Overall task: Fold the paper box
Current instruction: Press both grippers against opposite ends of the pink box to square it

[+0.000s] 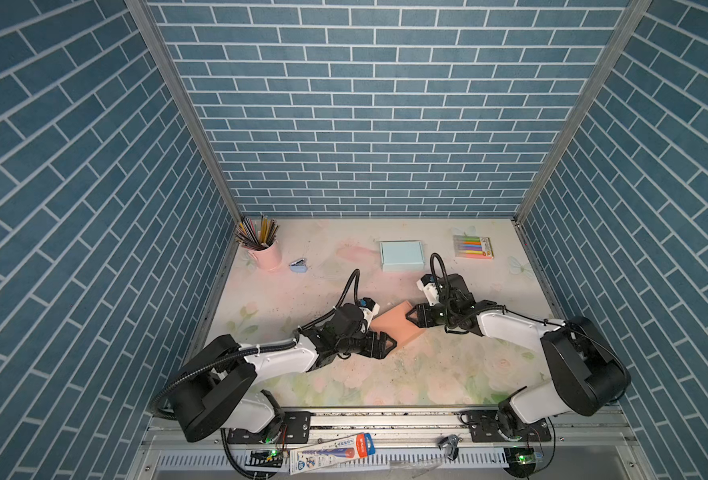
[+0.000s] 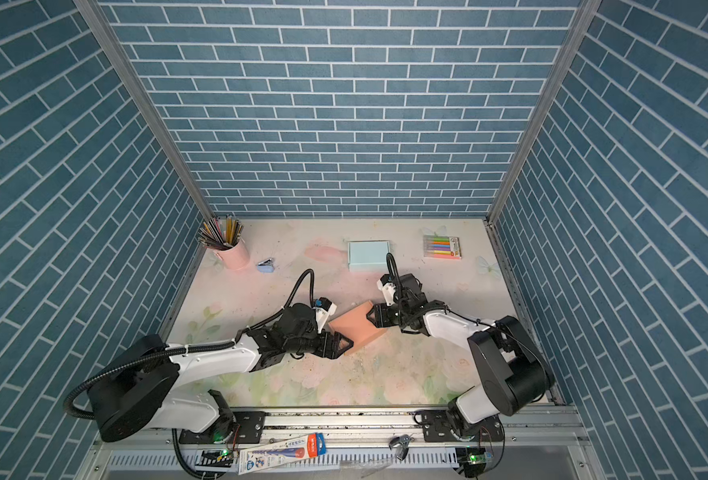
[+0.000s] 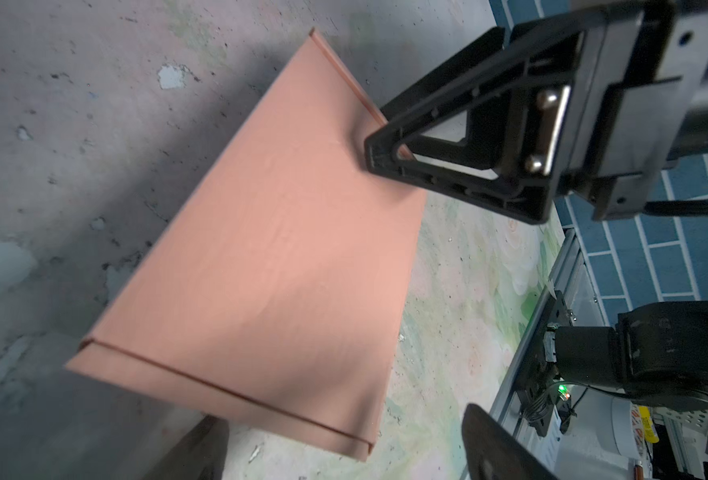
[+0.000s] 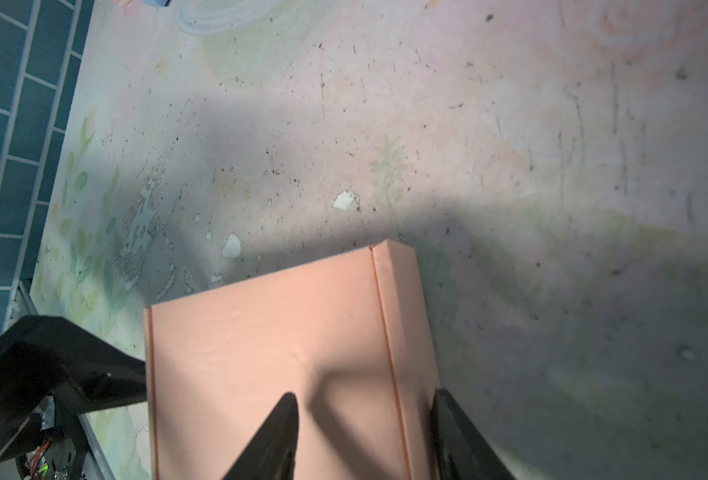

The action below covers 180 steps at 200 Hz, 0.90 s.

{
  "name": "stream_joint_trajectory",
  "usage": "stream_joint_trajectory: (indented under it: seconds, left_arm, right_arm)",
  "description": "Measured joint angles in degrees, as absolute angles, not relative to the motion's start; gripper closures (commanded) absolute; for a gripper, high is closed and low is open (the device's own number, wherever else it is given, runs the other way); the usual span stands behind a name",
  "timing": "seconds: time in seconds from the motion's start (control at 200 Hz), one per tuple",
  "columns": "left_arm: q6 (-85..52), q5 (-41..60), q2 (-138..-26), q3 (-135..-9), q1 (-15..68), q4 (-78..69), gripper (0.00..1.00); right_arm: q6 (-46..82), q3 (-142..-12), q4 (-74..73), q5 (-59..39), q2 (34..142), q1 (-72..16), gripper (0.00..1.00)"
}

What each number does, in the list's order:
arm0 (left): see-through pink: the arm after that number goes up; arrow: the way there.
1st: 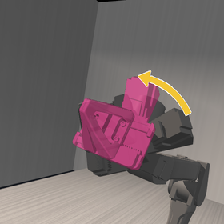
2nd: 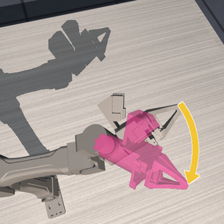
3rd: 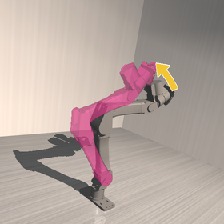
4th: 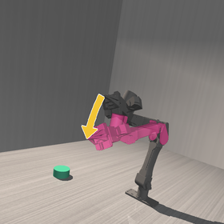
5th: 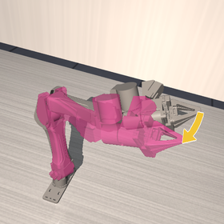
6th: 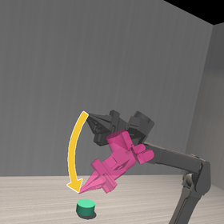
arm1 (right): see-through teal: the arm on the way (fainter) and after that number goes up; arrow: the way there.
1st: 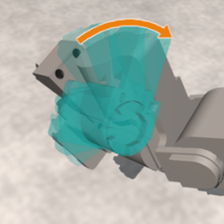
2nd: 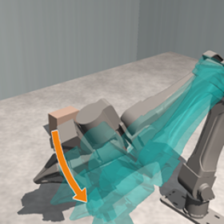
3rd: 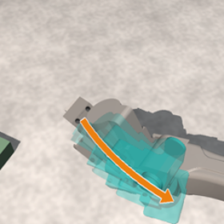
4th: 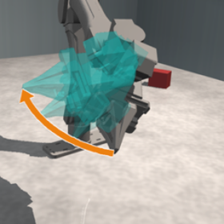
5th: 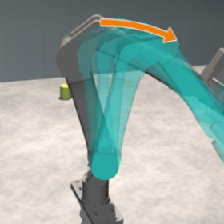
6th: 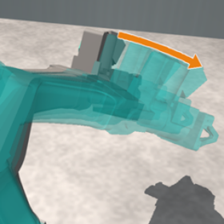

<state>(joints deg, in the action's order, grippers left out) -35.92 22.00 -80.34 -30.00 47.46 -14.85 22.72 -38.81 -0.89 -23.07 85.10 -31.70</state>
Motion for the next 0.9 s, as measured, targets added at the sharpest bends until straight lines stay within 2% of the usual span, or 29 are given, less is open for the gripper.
stream_joint_trajectory:
  seconds: [0.255,0.61,0.9]
  left_arm:
    - [-32.88,22.7,-86.37,-35.64,45.12,-12.58,0.12]
    - [-28.53,23.57,-94.59,-45.71,41.23,-11.07,0.12]
    - [-27.7,25.96,-100.44,-49.01,40.47,-13.08,0.12]
  right_arm:
    - [23.77,-36.95,-0.51,-20.58,80.86,-31.35,0.48]
    - [24.25,-35.9,-0.93,-20.27,80.82,-28.29,0.47]
    - [24.23,-35.4,-2.2,-20.8,81.89,-25.45,0.48]
